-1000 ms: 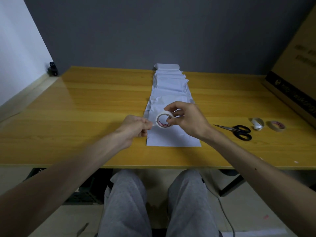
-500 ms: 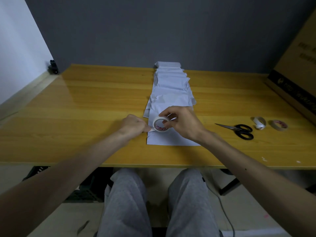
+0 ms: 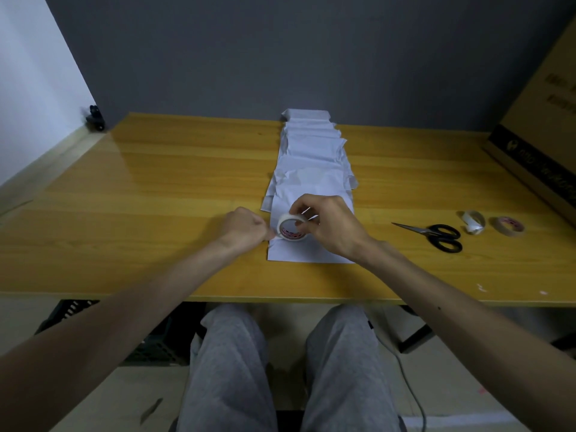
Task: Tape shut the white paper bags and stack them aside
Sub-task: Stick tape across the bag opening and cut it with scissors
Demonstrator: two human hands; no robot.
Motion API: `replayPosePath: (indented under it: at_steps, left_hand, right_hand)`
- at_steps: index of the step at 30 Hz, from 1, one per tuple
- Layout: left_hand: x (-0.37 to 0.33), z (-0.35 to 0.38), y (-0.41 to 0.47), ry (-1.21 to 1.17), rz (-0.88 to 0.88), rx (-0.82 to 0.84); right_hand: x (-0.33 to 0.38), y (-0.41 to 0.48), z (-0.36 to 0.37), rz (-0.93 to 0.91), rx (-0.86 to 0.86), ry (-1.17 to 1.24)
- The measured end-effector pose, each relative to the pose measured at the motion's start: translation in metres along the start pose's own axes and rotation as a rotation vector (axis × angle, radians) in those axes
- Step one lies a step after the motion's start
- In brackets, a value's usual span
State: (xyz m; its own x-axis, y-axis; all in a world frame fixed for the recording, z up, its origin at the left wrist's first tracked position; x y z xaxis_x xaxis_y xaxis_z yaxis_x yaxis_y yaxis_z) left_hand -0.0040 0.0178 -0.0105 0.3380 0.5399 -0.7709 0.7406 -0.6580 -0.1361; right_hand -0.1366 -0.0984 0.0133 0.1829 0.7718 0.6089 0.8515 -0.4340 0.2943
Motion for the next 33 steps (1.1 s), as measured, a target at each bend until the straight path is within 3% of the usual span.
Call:
replayPosePath:
  at_steps: [17, 22, 26, 33]
  left_hand:
    - [0.006, 0.006, -0.007, 0.158, 0.134, -0.139]
    - [0.007, 0.010, -0.008, 0.125, 0.088, -0.199]
    - [0.016, 0.011, -0.014, 0.111, 0.246, -0.230]
    - [0.030, 0.011, -0.033, 0.342, 0.659, -0.200]
  right_hand:
    - [-0.005, 0.000, 0.007, -0.080, -0.009, -0.016]
    - [-0.005, 0.000, 0.006, -0.083, -0.004, -0.026]
    - [-0.004, -0.002, 0.006, -0.080, 0.001, -0.027]
    - [-0.004, -0.001, 0.007, -0.070, -0.010, -0.005]
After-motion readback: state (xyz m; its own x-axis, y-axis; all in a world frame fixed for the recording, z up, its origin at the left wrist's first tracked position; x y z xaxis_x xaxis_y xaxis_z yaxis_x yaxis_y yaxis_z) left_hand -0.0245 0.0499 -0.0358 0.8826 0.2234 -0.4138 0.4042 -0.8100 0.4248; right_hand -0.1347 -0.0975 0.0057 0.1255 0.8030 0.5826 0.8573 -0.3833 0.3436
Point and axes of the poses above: each hand's wrist, its own y-axis towards the middle knuckle, its own z-axis out of the palm, x = y × z, the point moved 1 cm from there along y, towards the middle knuckle, and after that the axes turned 4 degrees about -x, right-handed, at the moved point
